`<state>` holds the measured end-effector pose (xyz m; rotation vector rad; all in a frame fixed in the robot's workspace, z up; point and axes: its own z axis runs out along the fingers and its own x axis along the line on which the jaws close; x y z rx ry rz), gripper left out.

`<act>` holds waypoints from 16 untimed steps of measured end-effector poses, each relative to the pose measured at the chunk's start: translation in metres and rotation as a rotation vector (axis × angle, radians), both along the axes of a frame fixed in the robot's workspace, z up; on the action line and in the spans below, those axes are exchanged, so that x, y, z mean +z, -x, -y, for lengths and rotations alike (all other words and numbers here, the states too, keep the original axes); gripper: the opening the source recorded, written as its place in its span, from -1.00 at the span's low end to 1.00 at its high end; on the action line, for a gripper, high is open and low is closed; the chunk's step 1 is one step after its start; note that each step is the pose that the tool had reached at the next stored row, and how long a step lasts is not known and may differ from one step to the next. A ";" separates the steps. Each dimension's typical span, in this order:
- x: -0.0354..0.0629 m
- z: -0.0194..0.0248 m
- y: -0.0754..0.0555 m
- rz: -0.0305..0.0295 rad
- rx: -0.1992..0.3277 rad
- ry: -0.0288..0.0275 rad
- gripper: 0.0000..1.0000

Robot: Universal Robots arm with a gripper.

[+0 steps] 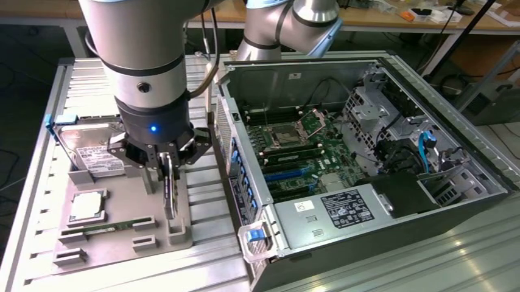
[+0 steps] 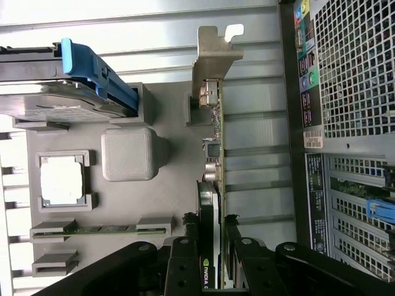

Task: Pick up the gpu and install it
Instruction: 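Pick up the gpu and move the gpu toward the slot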

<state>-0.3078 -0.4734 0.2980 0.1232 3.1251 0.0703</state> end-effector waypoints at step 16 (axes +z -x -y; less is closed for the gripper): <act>0.0039 0.0000 0.000 0.0000 0.000 0.0001 -0.46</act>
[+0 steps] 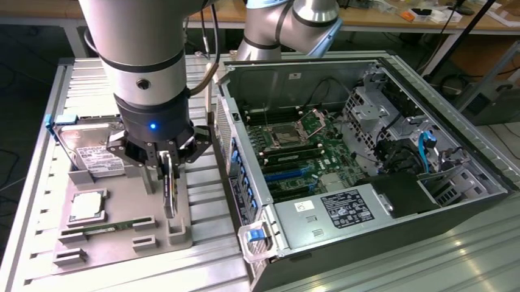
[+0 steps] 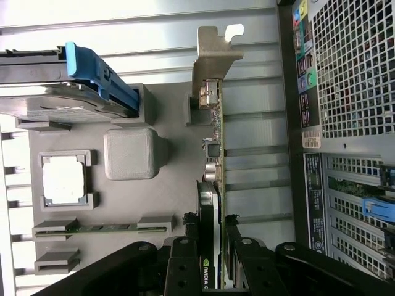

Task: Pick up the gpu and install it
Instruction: 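Pick up the gpu and move the gpu toward the slot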

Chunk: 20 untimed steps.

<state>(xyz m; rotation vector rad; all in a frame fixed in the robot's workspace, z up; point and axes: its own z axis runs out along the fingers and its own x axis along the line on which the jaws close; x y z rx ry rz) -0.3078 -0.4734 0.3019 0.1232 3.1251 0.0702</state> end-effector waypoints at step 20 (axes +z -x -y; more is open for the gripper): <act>0.0119 0.0000 0.000 0.0000 0.000 0.0000 -0.46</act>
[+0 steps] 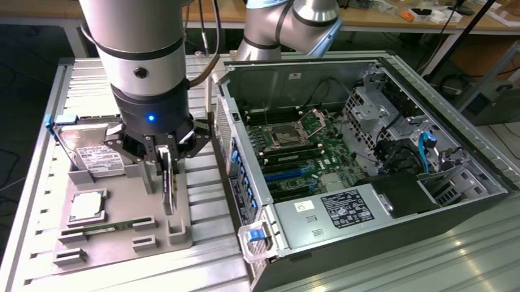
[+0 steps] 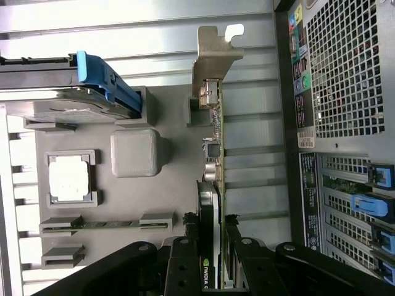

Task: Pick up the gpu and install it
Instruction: 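Pick up the gpu and move the gpu toward the slot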

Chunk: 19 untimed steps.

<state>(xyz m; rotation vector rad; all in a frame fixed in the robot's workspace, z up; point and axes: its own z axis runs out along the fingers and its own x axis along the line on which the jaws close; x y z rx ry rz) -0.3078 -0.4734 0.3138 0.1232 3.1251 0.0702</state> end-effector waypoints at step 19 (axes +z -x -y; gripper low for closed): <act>0.0115 0.0000 0.000 -0.0002 0.000 0.0006 -0.46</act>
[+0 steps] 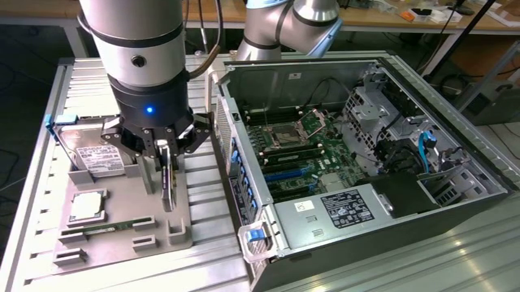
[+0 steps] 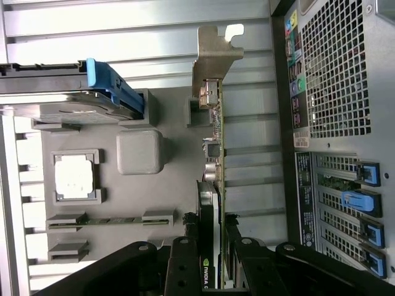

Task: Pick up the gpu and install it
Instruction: 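Pick up the gpu and move the gpu toward the slot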

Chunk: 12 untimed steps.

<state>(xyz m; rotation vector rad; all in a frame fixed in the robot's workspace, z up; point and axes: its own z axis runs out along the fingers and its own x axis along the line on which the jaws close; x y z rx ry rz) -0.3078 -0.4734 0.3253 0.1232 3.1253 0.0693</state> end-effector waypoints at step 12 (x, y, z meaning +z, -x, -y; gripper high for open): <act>0.0084 0.0000 0.000 0.0002 0.000 -0.0002 -0.46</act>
